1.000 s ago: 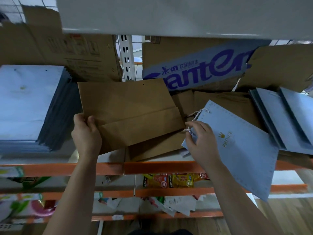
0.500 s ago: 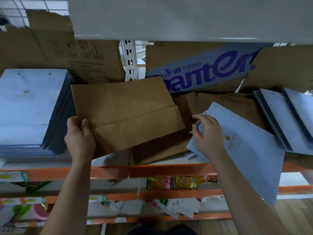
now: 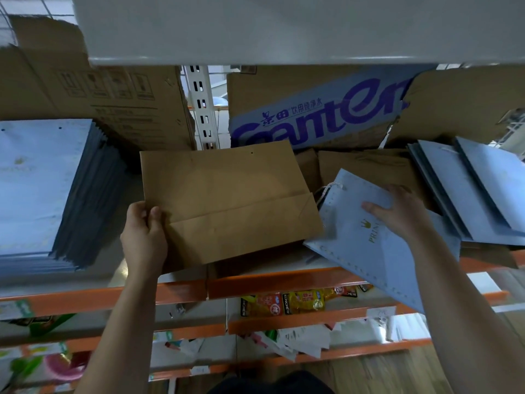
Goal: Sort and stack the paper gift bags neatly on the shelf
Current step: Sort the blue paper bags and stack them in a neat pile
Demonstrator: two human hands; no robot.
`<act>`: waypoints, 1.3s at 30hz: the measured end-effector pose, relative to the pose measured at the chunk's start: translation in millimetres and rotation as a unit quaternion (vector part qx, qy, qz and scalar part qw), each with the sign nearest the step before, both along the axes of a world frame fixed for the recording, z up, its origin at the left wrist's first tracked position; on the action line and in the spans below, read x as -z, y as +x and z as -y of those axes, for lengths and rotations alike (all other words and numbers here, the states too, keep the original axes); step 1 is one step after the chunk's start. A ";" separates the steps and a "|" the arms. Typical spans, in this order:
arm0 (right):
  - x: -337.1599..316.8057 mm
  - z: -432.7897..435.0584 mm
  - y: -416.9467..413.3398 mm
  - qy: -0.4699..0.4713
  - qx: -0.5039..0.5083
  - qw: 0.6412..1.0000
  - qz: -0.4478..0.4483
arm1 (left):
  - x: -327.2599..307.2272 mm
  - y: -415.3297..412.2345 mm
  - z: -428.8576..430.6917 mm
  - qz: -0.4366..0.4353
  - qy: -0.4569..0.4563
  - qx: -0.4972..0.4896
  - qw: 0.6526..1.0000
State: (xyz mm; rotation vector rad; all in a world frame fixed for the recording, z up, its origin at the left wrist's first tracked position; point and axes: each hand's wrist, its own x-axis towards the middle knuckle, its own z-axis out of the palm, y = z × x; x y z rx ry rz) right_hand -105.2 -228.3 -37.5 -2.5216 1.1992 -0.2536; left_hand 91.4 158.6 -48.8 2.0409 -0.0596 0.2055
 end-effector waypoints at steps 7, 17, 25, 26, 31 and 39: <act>-1.5 3.1 5.5 0.015 0.047 0.999 -0.007 | 3.6 -8.6 0.1 0.008 -0.001 -0.011 1.000; -21.5 -13.9 14.9 0.089 0.031 0.985 0.146 | -24.8 -18.8 -15.1 0.041 -0.031 -0.031 0.998; -27.5 -63.0 40.2 0.172 0.032 0.955 0.239 | -47.0 -8.6 -58.1 0.095 -0.020 -0.077 0.992; -28.3 -72.2 44.1 0.170 0.025 0.955 0.241 | -48.5 -4.2 -66.1 0.097 -0.022 -0.084 0.992; -25.1 -123.9 71.7 0.189 0.024 0.939 0.287 | -55.0 22.6 -117.2 0.114 -0.015 -0.086 0.990; -11.6 -244.9 125.3 0.286 0.065 0.895 0.337 | -60.5 90.8 -233.8 0.121 -0.036 -0.033 0.991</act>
